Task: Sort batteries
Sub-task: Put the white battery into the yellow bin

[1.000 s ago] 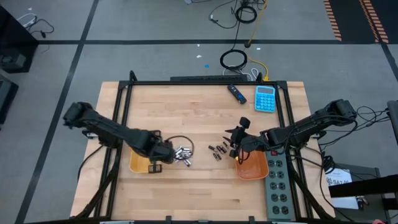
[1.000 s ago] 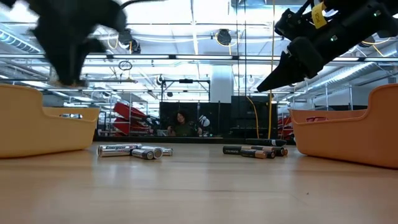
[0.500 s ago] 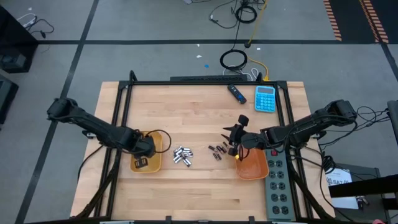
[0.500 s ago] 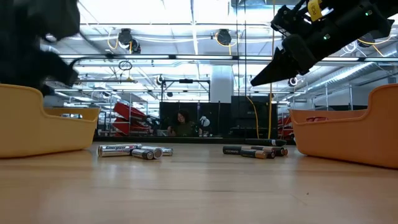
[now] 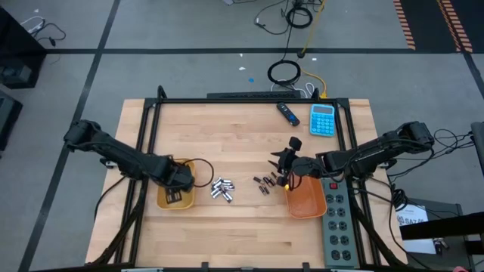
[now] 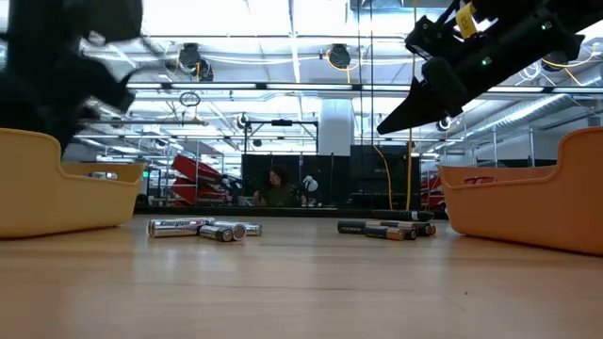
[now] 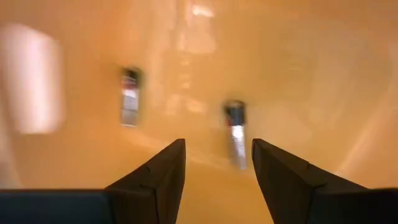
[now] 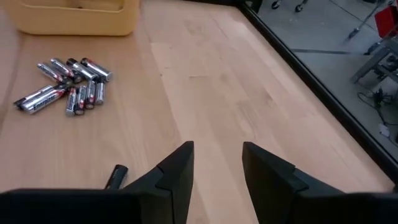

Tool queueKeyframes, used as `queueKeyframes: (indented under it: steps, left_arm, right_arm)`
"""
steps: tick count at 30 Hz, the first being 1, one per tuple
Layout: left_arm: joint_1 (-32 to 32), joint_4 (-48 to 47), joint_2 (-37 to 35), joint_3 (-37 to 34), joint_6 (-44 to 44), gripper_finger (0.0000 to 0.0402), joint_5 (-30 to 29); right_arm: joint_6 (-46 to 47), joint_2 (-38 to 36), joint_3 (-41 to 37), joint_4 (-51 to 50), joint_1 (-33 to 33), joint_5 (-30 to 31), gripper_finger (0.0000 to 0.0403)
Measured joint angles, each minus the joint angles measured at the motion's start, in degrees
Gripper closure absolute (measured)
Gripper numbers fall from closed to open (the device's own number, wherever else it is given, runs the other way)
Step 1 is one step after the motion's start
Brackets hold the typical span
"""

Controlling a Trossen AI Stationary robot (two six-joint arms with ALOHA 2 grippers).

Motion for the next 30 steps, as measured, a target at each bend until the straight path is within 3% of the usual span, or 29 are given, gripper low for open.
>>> queueKeyframes:
  steps: [4, 7, 14, 21, 30]
  left_arm:
    - [-0.5, 0.2, 0.0, 7.1, 0.1, 0.0207, -7.9]
    - [-0.5, 10.5, 0.3, 8.3, 3.1, 0.0207, -11.9]
    - [2.9, 27.8, 9.2, 8.3, 9.7, 0.0206, -8.6]
    - [7.1, 29.0, 17.1, 8.3, 10.4, 0.0206, -8.7]
    - [10.8, 30.2, 18.9, 8.3, 10.9, 0.0206, -7.1]
  right_arm:
    - [0.1, 0.0, 0.0, 0.0, 0.0, 0.0, 0.0273]
    - [0.1, 0.0, 0.0, 0.0, 0.0, 0.0, 0.0273]
    - [0.5, 0.0, 0.0, -0.1, 0.5, 0.1, 0.0273]
    - [1.5, 0.0, 0.0, -0.2, 2.6, 0.3, 0.0273]
    - [4.8, 0.0, 0.0, -3.5, 4.2, 2.0, 0.0273]
